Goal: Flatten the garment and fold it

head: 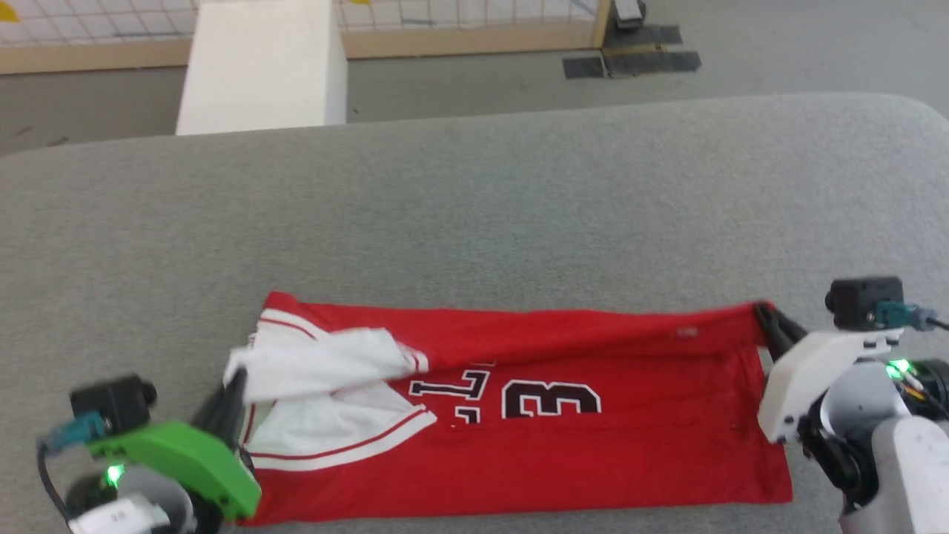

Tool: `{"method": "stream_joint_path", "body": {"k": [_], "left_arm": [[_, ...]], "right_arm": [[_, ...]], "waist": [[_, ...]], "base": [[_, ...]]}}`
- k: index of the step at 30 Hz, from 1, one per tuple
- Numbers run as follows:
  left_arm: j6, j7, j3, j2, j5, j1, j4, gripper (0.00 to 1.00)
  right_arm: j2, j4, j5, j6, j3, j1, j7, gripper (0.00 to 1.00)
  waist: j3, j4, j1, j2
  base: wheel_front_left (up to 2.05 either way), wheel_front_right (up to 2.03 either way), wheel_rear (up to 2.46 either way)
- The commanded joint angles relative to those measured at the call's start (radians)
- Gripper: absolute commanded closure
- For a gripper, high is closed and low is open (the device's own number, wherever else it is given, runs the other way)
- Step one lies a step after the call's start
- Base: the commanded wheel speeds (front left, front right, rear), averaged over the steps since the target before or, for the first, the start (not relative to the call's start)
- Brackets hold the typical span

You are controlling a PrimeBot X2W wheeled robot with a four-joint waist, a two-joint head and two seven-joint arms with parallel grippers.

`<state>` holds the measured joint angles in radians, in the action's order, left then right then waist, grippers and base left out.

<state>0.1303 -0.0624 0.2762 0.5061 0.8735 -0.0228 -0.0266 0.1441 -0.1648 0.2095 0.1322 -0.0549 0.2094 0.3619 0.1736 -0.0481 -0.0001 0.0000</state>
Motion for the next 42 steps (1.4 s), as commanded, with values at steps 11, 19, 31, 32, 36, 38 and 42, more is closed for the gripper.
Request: {"method": "stream_joint_path", "body": {"k": [11, 19, 31, 32, 36, 38, 42], "left_arm": [[-0.021, 0.004, 0.058, -0.043, 0.031, 0.110, 0.075, 1.00], [-0.048, 0.020, 0.087, -0.082, 0.030, 0.075, 0.190, 0.00], [-0.020, 0.239, 0.054, -0.108, -0.073, 0.044, 0.149, 0.00], [-0.018, 0.258, 0.053, -0.108, -0.090, 0.037, 0.147, 0.00], [0.006, 0.311, 0.032, -0.125, -0.170, -0.001, 0.134, 0.00], [0.007, 0.320, 0.017, -0.133, -0.216, -0.022, 0.133, 0.00], [0.003, 0.324, -0.036, -0.175, -0.335, -0.065, 0.113, 0.00]], "right_arm": [[0.049, -0.032, -0.021, -0.002, 0.045, -0.101, 0.184, 1.00], [0.015, -0.060, -0.016, -0.002, 0.034, -0.122, 0.232, 0.00], [-0.068, 0.102, 0.003, -0.002, -0.072, -0.235, 0.046, 0.00], [-0.073, 0.111, 0.005, -0.002, -0.077, -0.241, 0.022, 0.00], [-0.089, 0.134, 0.005, -0.002, -0.096, -0.249, -0.082, 0.00], [-0.092, 0.135, 0.006, -0.002, -0.107, -0.245, -0.125, 0.00], [-0.093, 0.095, 0.030, -0.002, -0.128, -0.230, -0.187, 0.00]], "waist": [[-0.005, 0.047, 0.0001, 0.0000], [-0.013, 0.052, 0.0001, 0.0000], [-0.069, 0.064, 0.0001, 0.0000], [-0.072, 0.065, 0.0001, 0.0000], [-0.083, 0.064, 0.0001, 0.0000], [-0.087, 0.063, 0.0001, 0.0000], [-0.093, 0.062, 0.0001, 0.0000]], "base": [[0.00, 0.00, 0.00], [0.00, 0.00, 0.00], [0.00, 0.00, 0.00], [0.00, 0.00, 0.00], [0.00, 0.00, 0.00], [0.00, 0.00, 0.00], [0.00, 0.00, 0.00]]}}
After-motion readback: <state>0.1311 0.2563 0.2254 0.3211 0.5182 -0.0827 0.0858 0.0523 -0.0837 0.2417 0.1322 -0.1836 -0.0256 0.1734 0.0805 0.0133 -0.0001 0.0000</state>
